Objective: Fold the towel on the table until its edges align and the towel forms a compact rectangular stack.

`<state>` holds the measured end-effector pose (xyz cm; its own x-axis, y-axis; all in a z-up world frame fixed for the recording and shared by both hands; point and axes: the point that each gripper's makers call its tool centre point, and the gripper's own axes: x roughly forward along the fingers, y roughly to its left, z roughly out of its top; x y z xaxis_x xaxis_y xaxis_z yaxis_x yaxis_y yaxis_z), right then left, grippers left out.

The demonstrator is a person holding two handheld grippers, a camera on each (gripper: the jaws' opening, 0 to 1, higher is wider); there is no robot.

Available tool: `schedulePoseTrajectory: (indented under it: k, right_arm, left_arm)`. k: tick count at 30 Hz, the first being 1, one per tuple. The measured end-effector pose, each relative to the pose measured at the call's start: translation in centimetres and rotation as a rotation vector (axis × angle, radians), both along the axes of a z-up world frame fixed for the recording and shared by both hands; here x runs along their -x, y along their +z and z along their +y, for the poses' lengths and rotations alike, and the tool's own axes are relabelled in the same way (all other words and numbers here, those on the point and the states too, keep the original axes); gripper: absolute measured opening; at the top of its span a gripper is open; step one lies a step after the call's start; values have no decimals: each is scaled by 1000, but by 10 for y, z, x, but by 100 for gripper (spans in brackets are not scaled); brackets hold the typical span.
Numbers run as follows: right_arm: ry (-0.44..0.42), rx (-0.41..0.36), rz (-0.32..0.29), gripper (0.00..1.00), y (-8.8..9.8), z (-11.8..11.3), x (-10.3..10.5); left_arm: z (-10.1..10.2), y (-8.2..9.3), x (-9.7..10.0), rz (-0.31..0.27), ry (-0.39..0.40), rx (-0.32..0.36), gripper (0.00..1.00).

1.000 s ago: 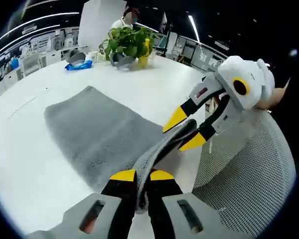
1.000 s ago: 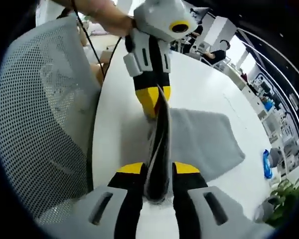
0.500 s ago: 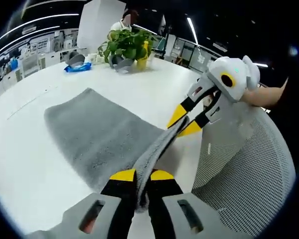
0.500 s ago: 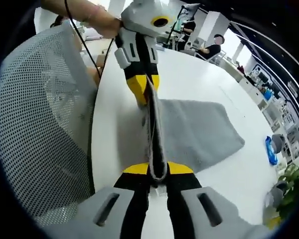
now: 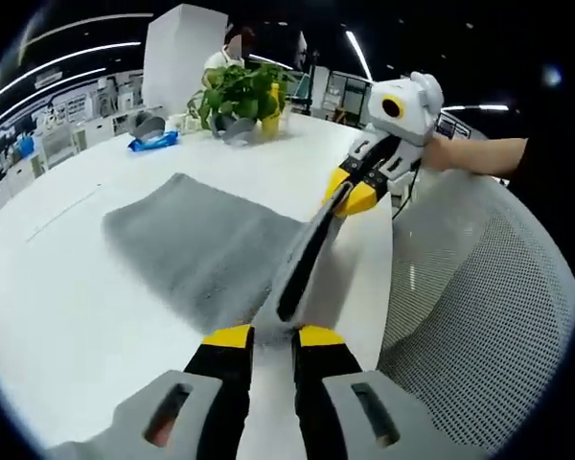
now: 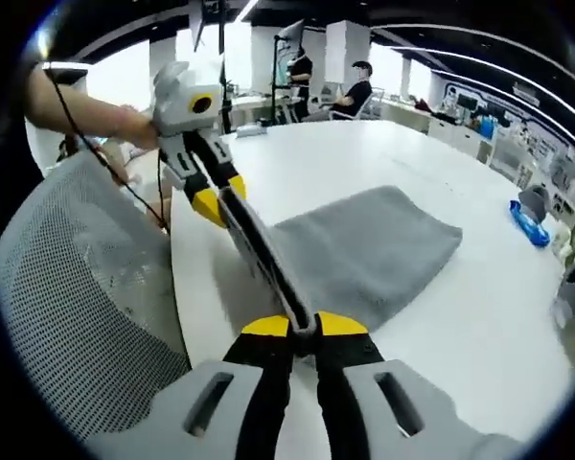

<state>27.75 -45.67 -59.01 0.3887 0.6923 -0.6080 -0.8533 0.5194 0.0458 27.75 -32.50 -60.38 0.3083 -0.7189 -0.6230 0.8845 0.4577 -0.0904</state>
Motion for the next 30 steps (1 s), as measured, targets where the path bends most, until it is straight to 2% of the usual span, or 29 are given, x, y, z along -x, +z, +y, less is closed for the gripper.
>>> schedulePoseTrajectory:
  k: [3,8,10,12,14,15,18,30]
  right_arm:
    - [-21,-28,30,5,0,0,0]
    - [-46,-53,60,5,-2,-6,-1]
    - [-66,-75,72,5,0,-7,-2]
    - [-84,-101,86,6,1,-8,-4]
    - [-100,-154,113,6,5,-5,-5]
    - [-111,-185,128,6,6,-2,-6]
    - [-115,-151,124,6,1,-5,-6]
    - [-128,-148,142,5,-4,-8,-7]
  left_arm:
    - [-6,9,-3,-40,0,34,12]
    - [-10,14,-11,-46,39,77,8]
    - [-12,17,-14,13,99,146,7]
    - [-10,19,-20,25,150,185,6]
    - [-2,16,-30,-4,211,151,6]
    - [-2,15,-31,-15,215,137,5]
    - [-4,12,-30,24,230,150,5]
    - [2,2,-32,52,299,158,5]
